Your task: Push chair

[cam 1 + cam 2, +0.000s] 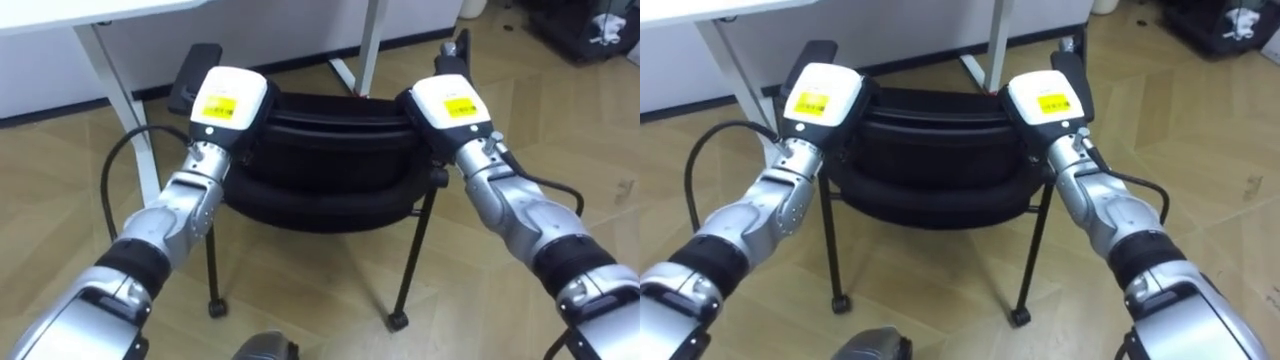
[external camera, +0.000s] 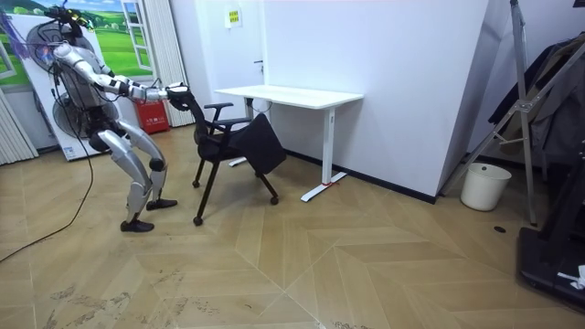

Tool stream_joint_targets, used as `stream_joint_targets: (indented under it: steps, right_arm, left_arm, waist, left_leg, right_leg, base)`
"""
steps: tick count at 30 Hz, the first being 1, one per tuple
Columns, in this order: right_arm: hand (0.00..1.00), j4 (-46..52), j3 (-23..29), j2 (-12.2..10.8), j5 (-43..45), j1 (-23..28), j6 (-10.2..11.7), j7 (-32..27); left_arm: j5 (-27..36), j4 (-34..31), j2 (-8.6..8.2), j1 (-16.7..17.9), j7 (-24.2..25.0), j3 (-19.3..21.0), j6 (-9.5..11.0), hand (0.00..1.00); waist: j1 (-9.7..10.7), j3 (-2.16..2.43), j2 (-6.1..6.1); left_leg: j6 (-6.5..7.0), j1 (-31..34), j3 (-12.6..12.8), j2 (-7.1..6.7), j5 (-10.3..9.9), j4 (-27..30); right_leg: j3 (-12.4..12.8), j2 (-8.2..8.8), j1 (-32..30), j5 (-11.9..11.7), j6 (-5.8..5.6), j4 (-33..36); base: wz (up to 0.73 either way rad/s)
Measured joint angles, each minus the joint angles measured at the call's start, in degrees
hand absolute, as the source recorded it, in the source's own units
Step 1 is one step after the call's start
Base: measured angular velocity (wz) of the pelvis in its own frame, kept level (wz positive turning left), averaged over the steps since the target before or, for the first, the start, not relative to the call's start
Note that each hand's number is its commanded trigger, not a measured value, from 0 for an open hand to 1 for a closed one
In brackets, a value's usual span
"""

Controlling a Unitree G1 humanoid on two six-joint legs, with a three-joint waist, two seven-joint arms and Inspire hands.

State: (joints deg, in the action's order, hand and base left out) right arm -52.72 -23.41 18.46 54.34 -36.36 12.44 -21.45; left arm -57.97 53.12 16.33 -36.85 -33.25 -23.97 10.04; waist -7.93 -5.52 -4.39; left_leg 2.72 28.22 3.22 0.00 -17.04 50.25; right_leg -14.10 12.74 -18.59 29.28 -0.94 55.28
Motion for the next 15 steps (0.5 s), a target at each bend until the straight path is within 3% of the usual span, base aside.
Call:
stream_joint_targets:
  steps: [4, 5, 7, 8, 12, 13, 15]
  right_arm:
    - [1.00, -0.4, -0.4, -0.6, -0.3, 0.4, -0.2, -0.1]
    - [1.00, -0.7, -0.7, -1.1, -0.3, 0.4, -0.6, 0.0]
    - [1.00, -0.6, -0.8, -1.6, -0.2, 0.3, -1.3, 0.0]
    - [1.00, -0.6, -1.1, -1.6, -0.3, 0.3, -1.4, -0.1]
    - [1.00, -1.5, -1.7, -2.7, -0.1, 0.4, -2.0, -1.7]
    - [1.00, -1.5, -1.9, -2.8, -0.2, 0.4, -2.0, -2.1]
    - [1.00, -1.4, -2.5, -2.8, -0.2, 0.4, -2.4, -2.4]
  left_arm:
    - [-0.2, -0.8, 0.45, 1.0, 0.1, 0.0, -0.1, 1.00]
    - [-0.1, -0.4, 0.45, 1.2, 0.1, 0.0, 0.0, 1.00]
    - [-0.2, -0.2, 0.45, 1.5, 0.0, 0.7, 0.3, 1.00]
    - [-0.2, -0.1, 0.55, 1.6, -0.2, 0.8, 0.5, 1.00]
    - [-0.4, 0.8, 1.15, 1.7, -1.1, 0.8, 1.4, 1.00]
    - [-0.4, 1.2, 1.30, 1.7, -1.4, 0.8, 1.7, 1.00]
    - [-0.3, 2.2, 1.22, 1.7, -1.8, 1.2, 2.2, 1.00]
  waist:
    - [-0.9, 0.18, -1.26]
    - [-1.8, 0.20, -1.30]
    - [-2.8, 0.22, -1.31]
    - [-3.2, 0.08, -0.89]
    - [-3.3, -0.25, 0.10]
    - [-3.4, -0.17, 0.25]
    - [-3.8, -0.24, 1.73]
  left_leg:
    - [0.47, -2.2, 0.8, -0.90, -0.8, -1.6]
    - [0.53, -3.1, 1.5, -0.79, -1.5, -1.6]
    - [0.62, -3.8, 2.1, -0.79, -2.4, -1.5]
    - [0.52, -3.9, 1.7, -0.69, -3.0, -1.0]
    - [-0.09, -4.9, -0.4, -0.29, -4.1, -0.4]
    - [-0.30, -5.1, -0.8, -0.09, -4.3, -0.2]
    - [-0.72, -5.3, -2.4, 0.26, -4.7, 0.0]
  right_leg:
    - [0.6, 0.66, 1.4, -0.2, 0.07, -1.0]
    - [1.6, 0.56, 1.6, -0.2, -0.05, -0.7]
    - [1.1, 1.11, 1.1, -1.0, -0.72, 1.3]
    - [0.9, 1.50, 0.2, -3.2, -1.00, 4.1]
    - [-0.4, 2.10, -0.7, -7.7, -0.88, 8.3]
    - [-0.5, 1.94, -1.3, -8.8, -0.79, 9.2]
    - [-0.5, 0.79, -2.0, -10.2, -0.70, 9.8]
  base:
    - [-0.10]
    - [-0.31]
    - [-0.33]
    - [-0.20]
    - [0.01]
    - [0.00]
    - [-0.13]
